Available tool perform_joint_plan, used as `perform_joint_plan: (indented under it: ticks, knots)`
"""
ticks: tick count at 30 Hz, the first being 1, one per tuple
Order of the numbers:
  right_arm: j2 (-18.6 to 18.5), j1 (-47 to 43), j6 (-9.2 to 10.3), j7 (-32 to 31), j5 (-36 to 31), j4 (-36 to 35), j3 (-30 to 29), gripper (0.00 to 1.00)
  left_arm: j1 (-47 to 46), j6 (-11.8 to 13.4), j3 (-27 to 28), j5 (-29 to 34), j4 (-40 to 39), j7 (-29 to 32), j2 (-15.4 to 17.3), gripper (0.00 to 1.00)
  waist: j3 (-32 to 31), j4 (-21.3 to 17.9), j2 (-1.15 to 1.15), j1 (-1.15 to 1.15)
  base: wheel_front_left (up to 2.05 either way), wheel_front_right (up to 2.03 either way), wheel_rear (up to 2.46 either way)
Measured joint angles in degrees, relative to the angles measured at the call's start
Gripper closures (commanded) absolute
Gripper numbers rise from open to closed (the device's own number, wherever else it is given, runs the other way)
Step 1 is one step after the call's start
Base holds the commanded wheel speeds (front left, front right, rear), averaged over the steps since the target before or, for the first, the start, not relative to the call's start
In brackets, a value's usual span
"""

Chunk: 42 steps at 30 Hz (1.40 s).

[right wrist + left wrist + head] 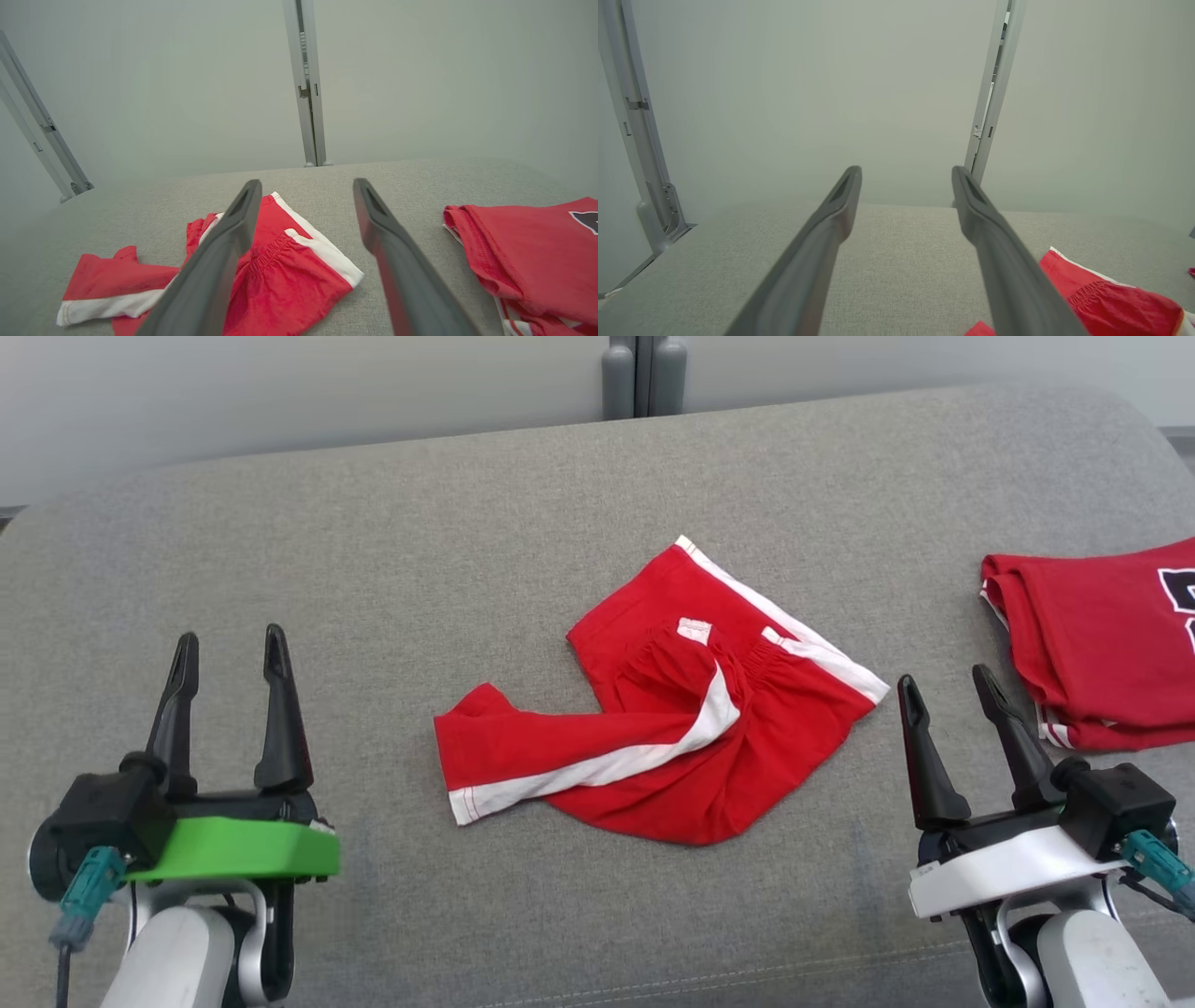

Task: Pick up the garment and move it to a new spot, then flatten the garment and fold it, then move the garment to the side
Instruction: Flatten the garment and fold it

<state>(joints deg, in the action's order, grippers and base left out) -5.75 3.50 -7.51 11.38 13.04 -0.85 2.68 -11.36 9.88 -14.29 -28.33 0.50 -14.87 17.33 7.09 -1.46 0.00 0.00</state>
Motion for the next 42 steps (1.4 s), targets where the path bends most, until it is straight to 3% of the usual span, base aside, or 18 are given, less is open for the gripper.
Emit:
perform_joint_plan:
  ticks: [13, 28, 37, 42]
  knots:
    - [0.0, -5.4, 0.0, -2.3, -1.1, -0.4, -0.1, 0.0, 10.9, -0.5, 1.4, 5.8, 0.3, -0.2, 0.2, 0.0, -5.0, 2.0, 0.0, 0.0, 0.0, 0.0, 0.0]
    - [-0.6, -6.4, 0.0, -3.4, -1.0, -0.8, -2.3, 0.0, 10.8, -1.4, -0.9, 5.0, 2.1, 1.0, -0.4, 0.0, -4.9, 4.4, 0.0, 0.0, 0.0, 0.0, 0.0]
    - [-6.3, 3.0, 0.0, -2.7, -0.1, 10.8, -3.6, 0.0, 6.5, -3.4, -3.6, 4.8, 2.6, 1.3, -1.9, 0.0, -2.4, 7.9, 0.0, 0.0, 0.0, 0.0, 0.0]
    - [-9.6, 10.4, 0.0, -2.7, 2.2, 17.7, 0.3, 0.0, 3.9, -4.1, -4.9, 4.9, 3.0, 1.2, -3.3, 0.0, 0.6, 10.1, 0.0, 0.0, 0.0, 0.0, 0.0]
